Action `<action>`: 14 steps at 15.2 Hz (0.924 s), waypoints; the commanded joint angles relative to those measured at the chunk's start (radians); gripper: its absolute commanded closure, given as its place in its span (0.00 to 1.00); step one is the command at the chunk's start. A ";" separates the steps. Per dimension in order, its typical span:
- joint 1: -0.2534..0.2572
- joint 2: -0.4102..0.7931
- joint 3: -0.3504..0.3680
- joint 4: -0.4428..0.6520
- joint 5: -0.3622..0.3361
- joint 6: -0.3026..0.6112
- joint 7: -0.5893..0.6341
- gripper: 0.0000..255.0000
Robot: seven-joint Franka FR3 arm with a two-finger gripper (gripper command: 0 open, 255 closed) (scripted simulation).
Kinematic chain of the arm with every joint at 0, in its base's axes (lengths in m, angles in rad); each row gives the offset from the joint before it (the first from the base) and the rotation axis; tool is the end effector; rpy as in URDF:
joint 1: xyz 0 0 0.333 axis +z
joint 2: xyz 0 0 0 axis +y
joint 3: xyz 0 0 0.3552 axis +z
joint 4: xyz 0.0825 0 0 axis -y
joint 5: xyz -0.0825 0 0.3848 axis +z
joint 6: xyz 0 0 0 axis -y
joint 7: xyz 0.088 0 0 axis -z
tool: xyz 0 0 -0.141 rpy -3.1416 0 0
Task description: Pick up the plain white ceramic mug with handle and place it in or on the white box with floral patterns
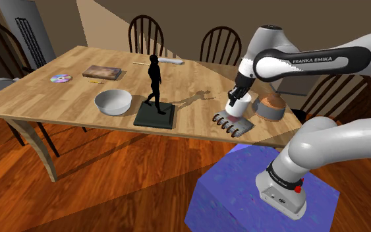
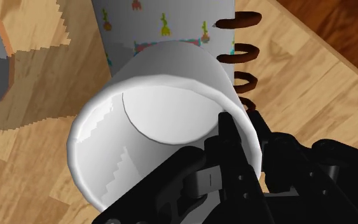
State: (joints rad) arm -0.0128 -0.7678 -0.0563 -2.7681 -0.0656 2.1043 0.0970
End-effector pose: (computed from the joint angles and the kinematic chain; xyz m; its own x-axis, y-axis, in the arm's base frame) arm 0.2983 -0.0247 0.4292 0.9872 -0.1204 0.1048 -0.1221 -0.9925 0.0104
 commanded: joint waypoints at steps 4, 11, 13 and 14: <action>0.000 0.031 0.000 -0.054 -0.002 0.086 0.005 1.00; 0.000 0.043 -0.001 -0.071 -0.004 0.115 0.006 1.00; 0.000 0.043 -0.001 -0.071 -0.004 0.115 0.006 1.00; -0.001 0.043 -0.001 -0.071 -0.004 0.115 0.005 0.00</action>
State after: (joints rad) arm -0.0135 -0.7250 -0.0576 -2.8386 -0.0694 2.2188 0.1024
